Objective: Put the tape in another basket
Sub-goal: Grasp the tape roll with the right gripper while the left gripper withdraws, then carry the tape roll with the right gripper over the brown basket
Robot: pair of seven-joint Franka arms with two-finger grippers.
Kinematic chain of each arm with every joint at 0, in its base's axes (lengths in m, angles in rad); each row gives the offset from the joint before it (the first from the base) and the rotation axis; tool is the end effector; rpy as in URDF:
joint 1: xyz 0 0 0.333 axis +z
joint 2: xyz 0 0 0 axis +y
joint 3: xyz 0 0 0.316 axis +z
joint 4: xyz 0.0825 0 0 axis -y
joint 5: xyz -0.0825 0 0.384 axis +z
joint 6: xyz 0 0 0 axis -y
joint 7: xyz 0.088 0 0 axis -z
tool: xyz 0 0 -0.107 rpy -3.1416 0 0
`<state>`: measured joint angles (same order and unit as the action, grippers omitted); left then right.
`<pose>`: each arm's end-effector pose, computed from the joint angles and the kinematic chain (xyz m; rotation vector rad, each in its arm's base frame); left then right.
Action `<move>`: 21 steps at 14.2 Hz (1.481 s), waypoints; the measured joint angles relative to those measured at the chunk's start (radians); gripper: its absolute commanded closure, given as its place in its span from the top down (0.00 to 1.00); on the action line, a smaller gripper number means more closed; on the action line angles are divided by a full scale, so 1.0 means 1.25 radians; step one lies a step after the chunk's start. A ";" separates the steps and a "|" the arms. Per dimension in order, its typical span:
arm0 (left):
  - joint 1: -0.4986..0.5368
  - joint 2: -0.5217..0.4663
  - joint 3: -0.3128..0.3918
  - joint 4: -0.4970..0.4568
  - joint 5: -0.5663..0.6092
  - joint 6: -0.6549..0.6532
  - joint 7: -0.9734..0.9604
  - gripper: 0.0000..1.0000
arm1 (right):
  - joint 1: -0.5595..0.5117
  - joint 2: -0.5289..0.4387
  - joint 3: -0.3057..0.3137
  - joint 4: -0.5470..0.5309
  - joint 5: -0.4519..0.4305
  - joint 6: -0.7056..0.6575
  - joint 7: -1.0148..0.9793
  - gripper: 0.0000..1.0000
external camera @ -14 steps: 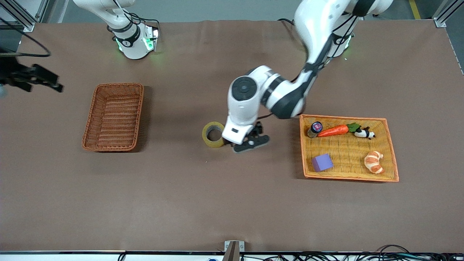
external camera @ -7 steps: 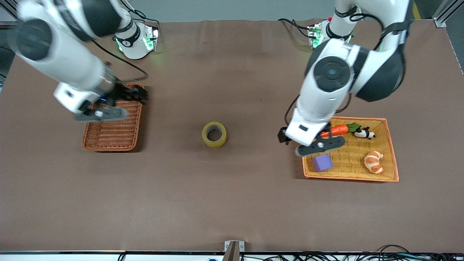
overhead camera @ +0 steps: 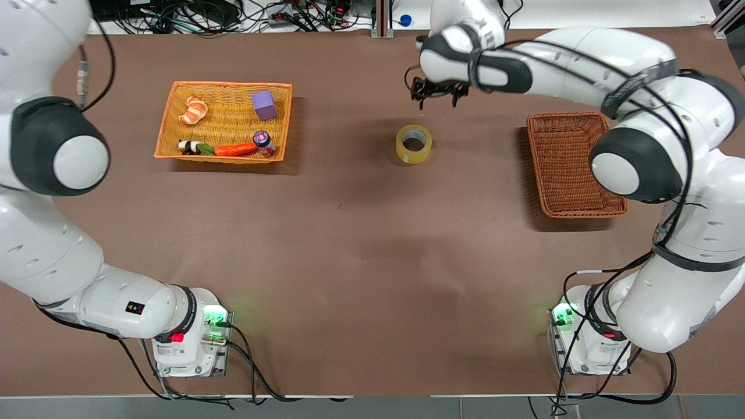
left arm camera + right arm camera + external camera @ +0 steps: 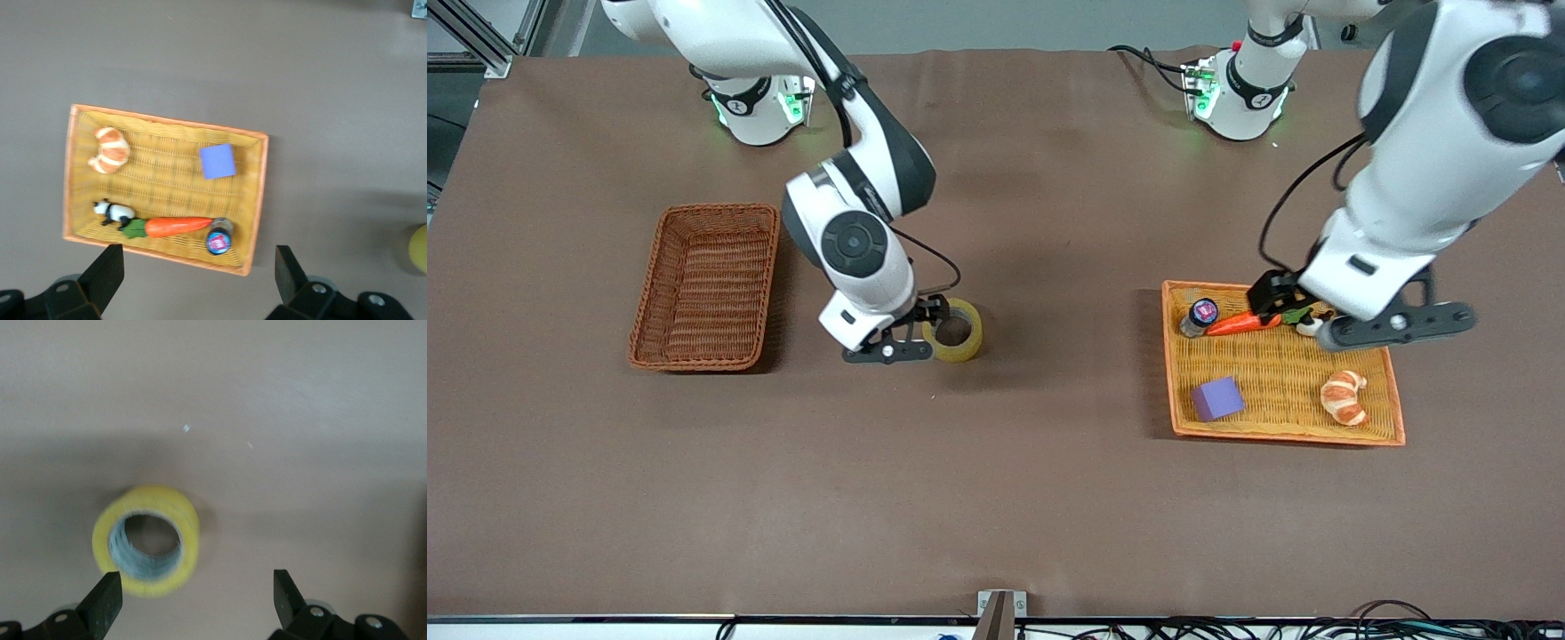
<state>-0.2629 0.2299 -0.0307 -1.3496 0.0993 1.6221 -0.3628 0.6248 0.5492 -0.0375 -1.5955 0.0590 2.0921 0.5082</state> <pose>0.6062 -0.1702 0.5984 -3.0644 -0.1030 -0.1076 0.5667 0.3847 0.3090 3.1381 0.0838 -0.0948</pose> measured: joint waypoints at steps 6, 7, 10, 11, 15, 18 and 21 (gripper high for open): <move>0.074 -0.095 -0.002 -0.037 -0.009 -0.050 0.107 1.00 | 0.039 0.014 0.000 -0.194 0.000 0.296 0.000 1.00; 0.085 -0.104 -0.002 -0.042 -0.021 -0.053 0.121 1.00 | 0.046 0.017 0.000 -0.203 0.000 0.305 0.000 1.00; 0.108 -0.137 -0.002 -0.078 -0.034 -0.056 0.170 1.00 | 0.063 0.036 0.000 -0.207 0.000 0.308 0.000 0.98; 0.115 -0.147 -0.002 -0.090 -0.035 -0.056 0.178 1.00 | 0.064 0.042 0.000 -0.207 0.000 0.311 0.000 0.97; 0.138 -0.168 -0.007 -0.117 -0.070 -0.056 0.183 1.00 | 0.064 0.055 -0.008 -0.207 0.000 0.313 0.000 0.36; 0.158 -0.176 -0.026 -0.126 -0.079 -0.056 0.186 1.00 | 0.063 0.056 -0.010 -0.207 0.000 0.313 0.004 0.00; 0.158 -0.181 -0.029 -0.130 -0.079 -0.056 0.187 1.00 | 0.064 0.056 -0.010 -0.200 0.000 0.310 0.071 0.00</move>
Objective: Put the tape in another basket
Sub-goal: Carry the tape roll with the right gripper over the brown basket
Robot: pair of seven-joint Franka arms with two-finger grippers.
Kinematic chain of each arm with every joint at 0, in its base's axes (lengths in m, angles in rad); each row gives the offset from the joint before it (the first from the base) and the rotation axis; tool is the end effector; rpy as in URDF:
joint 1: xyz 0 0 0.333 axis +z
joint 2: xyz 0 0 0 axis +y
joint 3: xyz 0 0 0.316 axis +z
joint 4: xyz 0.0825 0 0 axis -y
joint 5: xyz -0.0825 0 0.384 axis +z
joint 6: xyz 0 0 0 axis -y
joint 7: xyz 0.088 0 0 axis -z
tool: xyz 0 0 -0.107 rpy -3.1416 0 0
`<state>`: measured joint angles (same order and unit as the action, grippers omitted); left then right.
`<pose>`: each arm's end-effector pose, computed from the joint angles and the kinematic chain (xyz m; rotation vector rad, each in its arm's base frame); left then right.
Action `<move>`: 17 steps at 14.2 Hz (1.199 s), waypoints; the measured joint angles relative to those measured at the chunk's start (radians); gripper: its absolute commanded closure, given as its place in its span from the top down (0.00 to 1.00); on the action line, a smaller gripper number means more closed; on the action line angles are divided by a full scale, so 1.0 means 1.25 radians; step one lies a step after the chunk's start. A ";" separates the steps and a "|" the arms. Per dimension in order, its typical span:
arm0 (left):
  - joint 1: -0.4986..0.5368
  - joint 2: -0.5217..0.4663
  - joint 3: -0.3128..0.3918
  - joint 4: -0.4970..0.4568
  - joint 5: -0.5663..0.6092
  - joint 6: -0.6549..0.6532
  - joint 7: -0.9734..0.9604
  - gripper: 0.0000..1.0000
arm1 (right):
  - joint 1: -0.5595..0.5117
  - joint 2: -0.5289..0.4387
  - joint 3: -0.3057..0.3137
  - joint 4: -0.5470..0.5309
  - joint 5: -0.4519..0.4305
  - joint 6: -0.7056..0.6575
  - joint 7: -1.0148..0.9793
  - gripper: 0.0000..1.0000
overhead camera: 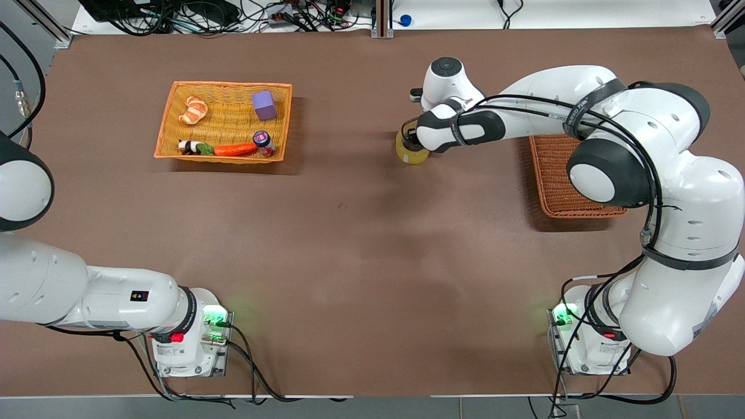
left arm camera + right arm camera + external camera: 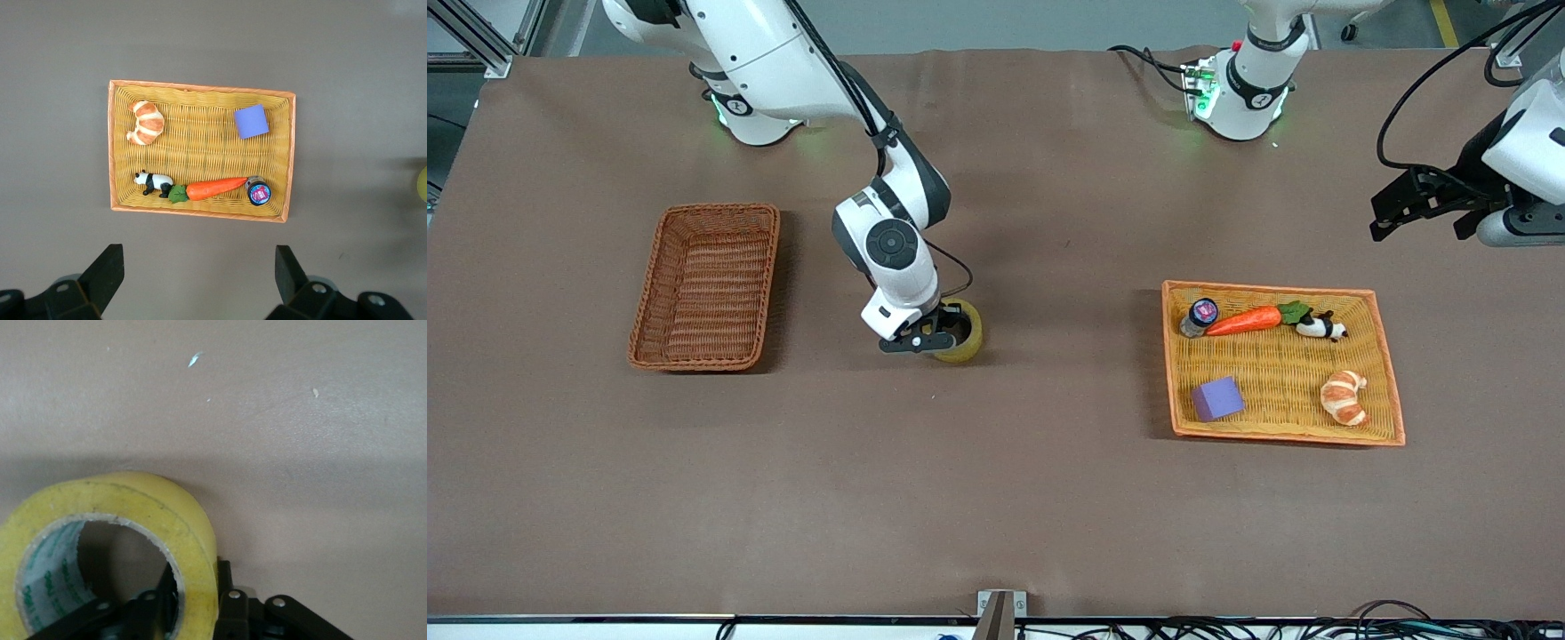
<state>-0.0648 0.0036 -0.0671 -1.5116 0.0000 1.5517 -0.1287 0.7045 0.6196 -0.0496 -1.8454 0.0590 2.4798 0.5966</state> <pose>0.5495 -0.0728 0.6487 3.1361 -0.0050 0.0567 0.5107 0.3942 0.1893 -3.1256 -0.0336 -0.0130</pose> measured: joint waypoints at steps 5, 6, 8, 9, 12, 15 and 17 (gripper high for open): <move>0.000 -0.007 -0.004 -0.008 0.000 0.000 0.035 1.00 | -0.036 -0.065 -0.010 0.070 0.000 -0.176 0.023 0.00; 0.000 -0.010 -0.005 -0.009 -0.001 0.000 0.040 1.00 | -0.059 -0.105 -0.012 0.085 0.000 -0.240 0.020 0.00; 0.000 -0.015 -0.006 -0.011 -0.001 0.000 0.041 1.00 | -0.119 -0.198 -0.013 0.093 0.000 -0.357 -0.016 0.00; 0.000 -0.015 -0.007 -0.012 -0.001 0.000 0.041 1.00 | -0.153 -0.241 -0.014 0.092 -0.001 -0.412 -0.043 0.00; 0.000 -0.015 -0.008 -0.017 -0.001 0.000 0.041 1.00 | -0.258 -0.346 -0.017 0.050 -0.001 -0.512 -0.160 0.00; 0.000 -0.015 -0.008 -0.024 -0.001 0.000 0.041 1.00 | -0.347 -0.430 -0.025 -0.085 -0.002 -0.497 -0.292 0.00; 0.002 -0.015 -0.008 -0.024 -0.001 0.000 0.041 1.00 | -0.367 -0.470 -0.060 -0.199 -0.005 -0.427 -0.369 0.01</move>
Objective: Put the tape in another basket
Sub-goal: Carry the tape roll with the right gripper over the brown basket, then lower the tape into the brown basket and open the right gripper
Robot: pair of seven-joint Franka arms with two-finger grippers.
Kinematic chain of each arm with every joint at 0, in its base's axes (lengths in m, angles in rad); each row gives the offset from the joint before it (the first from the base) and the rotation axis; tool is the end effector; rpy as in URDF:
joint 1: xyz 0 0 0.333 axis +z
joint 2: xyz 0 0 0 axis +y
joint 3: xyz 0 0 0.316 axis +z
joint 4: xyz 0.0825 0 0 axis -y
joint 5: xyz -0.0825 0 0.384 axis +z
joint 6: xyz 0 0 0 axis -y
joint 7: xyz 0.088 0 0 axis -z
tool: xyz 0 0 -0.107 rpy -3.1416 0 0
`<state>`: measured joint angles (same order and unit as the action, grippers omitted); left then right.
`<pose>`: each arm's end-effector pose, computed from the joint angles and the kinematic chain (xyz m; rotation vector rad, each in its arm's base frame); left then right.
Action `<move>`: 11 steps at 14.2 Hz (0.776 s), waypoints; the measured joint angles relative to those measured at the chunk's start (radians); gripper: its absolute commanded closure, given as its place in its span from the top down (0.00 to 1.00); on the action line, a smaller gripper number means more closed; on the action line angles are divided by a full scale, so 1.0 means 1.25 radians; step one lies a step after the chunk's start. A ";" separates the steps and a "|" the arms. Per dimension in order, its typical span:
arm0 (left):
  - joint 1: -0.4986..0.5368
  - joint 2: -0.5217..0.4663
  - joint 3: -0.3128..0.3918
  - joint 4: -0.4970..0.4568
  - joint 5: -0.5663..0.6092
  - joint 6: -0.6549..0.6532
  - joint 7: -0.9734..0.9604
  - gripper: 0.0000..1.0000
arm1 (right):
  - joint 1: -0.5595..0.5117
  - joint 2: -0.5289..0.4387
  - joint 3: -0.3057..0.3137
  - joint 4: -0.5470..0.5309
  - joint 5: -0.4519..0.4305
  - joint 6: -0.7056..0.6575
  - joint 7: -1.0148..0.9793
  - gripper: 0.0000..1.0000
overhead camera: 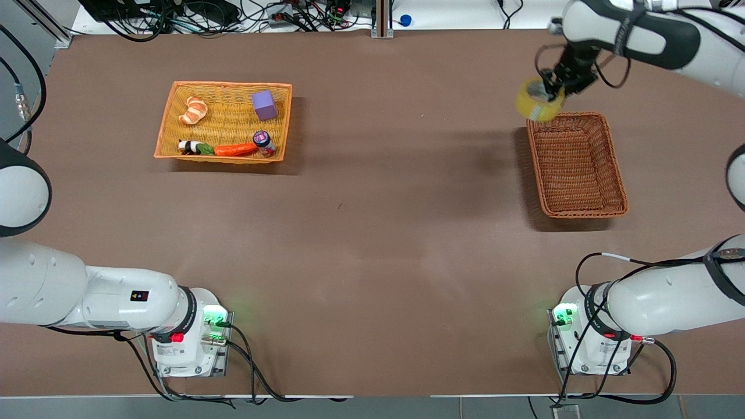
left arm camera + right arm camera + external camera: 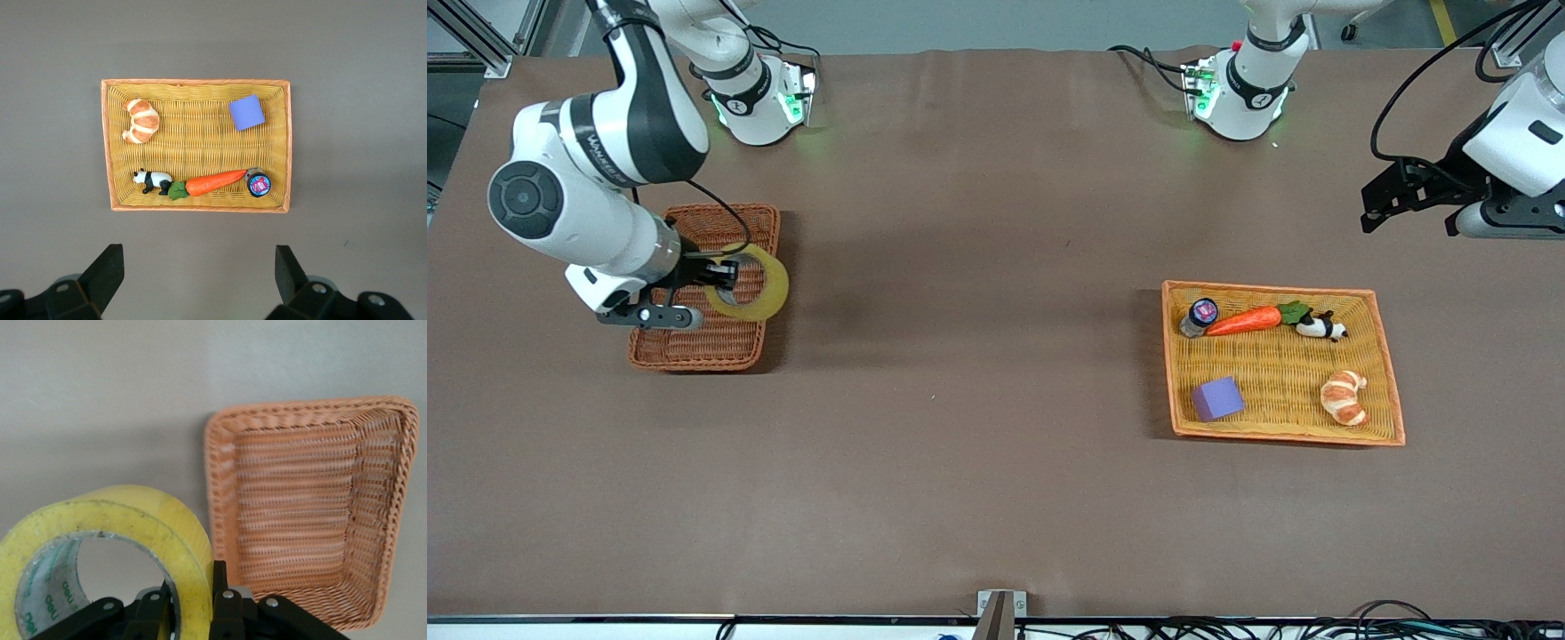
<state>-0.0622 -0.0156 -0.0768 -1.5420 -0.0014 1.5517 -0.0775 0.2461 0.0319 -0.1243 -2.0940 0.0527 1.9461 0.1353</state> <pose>0.5429 -0.0765 0.6449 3.1369 -0.0966 0.0394 0.5254 0.0682 0.3931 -3.1081 0.0583 0.2861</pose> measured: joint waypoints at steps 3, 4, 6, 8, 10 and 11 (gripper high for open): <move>0.005 0.000 0.000 0.000 0.000 0.001 0.000 1.00 | -0.003 -0.027 -0.095 -0.117 -0.003 0.077 -0.128 0.01; 0.006 0.000 0.000 0.000 0.000 0.001 0.000 1.00 | -0.005 -0.029 -0.121 -0.139 -0.003 0.095 -0.164 0.01; 0.006 0.000 0.000 0.001 0.000 0.001 0.000 1.00 | -0.007 -0.030 -0.166 -0.193 -0.003 0.166 -0.240 0.02; 0.006 0.000 0.000 0.001 0.000 0.001 0.000 1.00 | -0.008 -0.030 -0.194 -0.259 -0.003 0.255 -0.292 0.02; 0.006 0.000 0.000 0.001 0.000 0.001 0.000 1.00 | -0.008 -0.030 -0.199 -0.323 -0.003 0.343 -0.325 0.02; 0.007 0.000 0.000 0.001 0.000 0.001 0.000 1.00 | -0.007 -0.030 -0.199 -0.351 -0.003 0.386 -0.334 0.02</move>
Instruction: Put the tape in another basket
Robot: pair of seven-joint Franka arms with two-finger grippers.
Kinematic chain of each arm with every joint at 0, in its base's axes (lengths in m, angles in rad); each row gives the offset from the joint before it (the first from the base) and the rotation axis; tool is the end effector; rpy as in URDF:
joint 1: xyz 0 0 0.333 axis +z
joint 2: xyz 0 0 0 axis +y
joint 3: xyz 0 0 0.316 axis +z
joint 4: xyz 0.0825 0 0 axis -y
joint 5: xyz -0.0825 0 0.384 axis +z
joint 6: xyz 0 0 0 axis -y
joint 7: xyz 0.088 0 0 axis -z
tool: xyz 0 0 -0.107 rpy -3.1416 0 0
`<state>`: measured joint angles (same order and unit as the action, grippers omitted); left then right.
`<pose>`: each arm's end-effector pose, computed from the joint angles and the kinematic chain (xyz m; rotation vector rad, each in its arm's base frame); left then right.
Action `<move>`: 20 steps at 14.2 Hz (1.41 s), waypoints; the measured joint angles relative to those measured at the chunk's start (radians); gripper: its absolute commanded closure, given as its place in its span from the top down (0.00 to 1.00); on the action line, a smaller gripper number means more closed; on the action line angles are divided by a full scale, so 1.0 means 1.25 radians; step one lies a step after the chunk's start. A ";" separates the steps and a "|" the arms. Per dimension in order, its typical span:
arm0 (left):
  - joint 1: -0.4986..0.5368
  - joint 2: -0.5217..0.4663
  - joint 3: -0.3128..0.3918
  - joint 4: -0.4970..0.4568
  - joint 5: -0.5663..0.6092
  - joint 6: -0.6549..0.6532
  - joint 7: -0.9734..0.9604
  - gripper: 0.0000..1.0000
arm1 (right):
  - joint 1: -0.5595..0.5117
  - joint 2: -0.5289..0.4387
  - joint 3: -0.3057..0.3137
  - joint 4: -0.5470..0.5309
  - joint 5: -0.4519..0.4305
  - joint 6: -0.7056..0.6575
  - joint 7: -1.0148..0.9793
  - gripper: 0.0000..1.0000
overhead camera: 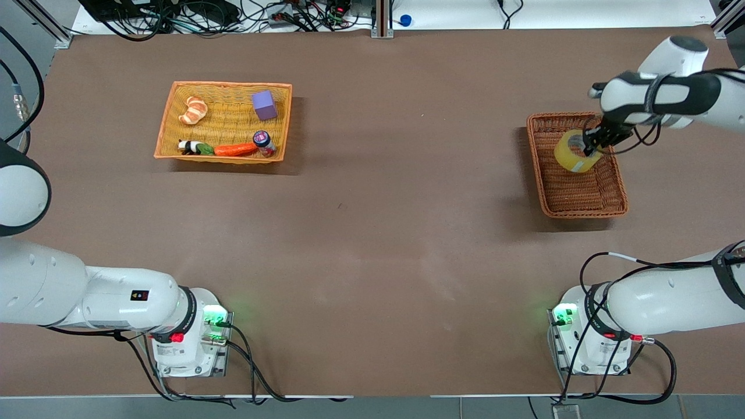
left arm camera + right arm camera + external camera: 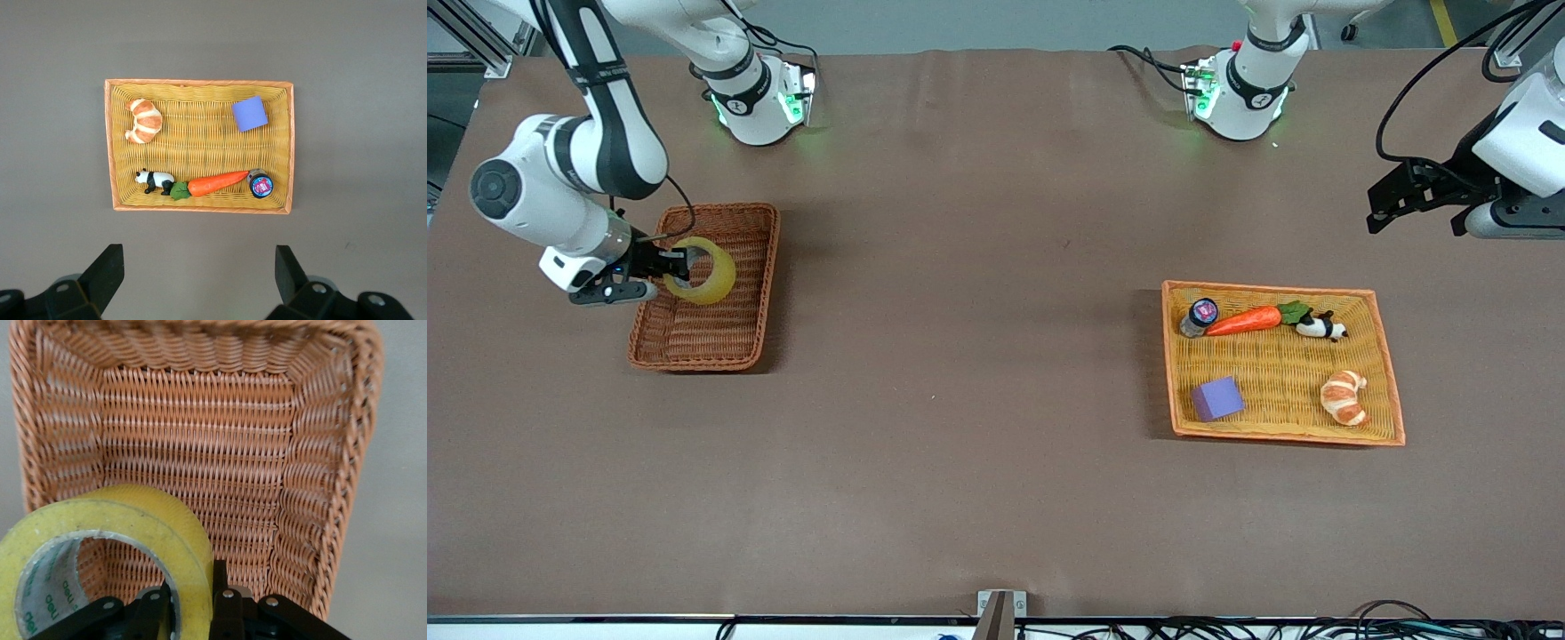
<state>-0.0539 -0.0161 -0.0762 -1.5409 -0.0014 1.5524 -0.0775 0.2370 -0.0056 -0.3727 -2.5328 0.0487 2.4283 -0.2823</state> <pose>0.5434 -0.0716 0.6458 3.1372 -0.0826 0.0430 0.4424 -0.0601 0.2679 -3.0820 -0.1670 0.1398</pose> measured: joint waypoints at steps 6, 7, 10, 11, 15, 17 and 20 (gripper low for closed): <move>0.006 0.000 0.006 0.000 0.000 0.000 0.000 1.00 | 0.000 0.024 0.001 -0.076 -0.001 0.148 -0.030 0.04; 0.007 0.000 0.007 0.000 0.001 0.000 0.000 1.00 | 0.000 0.032 0.001 -0.077 -0.001 0.161 -0.032 0.06; 0.009 0.000 0.007 0.000 0.001 0.000 0.000 1.00 | 0.000 0.071 0.001 -0.088 -0.001 0.222 -0.034 0.47; 0.009 0.000 0.007 0.000 0.001 0.000 0.000 1.00 | 0.000 0.084 0.001 -0.088 -0.001 0.226 -0.034 0.84; 0.009 0.000 0.007 0.000 0.001 0.000 -0.001 1.00 | 0.000 0.072 0.001 -0.039 -0.001 0.114 -0.033 1.00; 0.009 0.000 0.007 0.000 0.001 0.000 -0.002 1.00 | 0.000 0.029 -0.002 0.066 -0.001 -0.068 -0.017 1.00; 0.009 0.000 0.006 -0.001 0.001 0.001 -0.002 1.00 | -0.008 -0.033 -0.002 0.263 -0.001 -0.316 0.054 1.00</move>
<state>-0.0427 -0.0160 -0.0685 -1.5419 -0.0006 1.5542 -0.0794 0.2273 -0.0471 -0.3756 -2.2044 0.0476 2.0330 -0.2146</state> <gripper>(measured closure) 0.000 0.000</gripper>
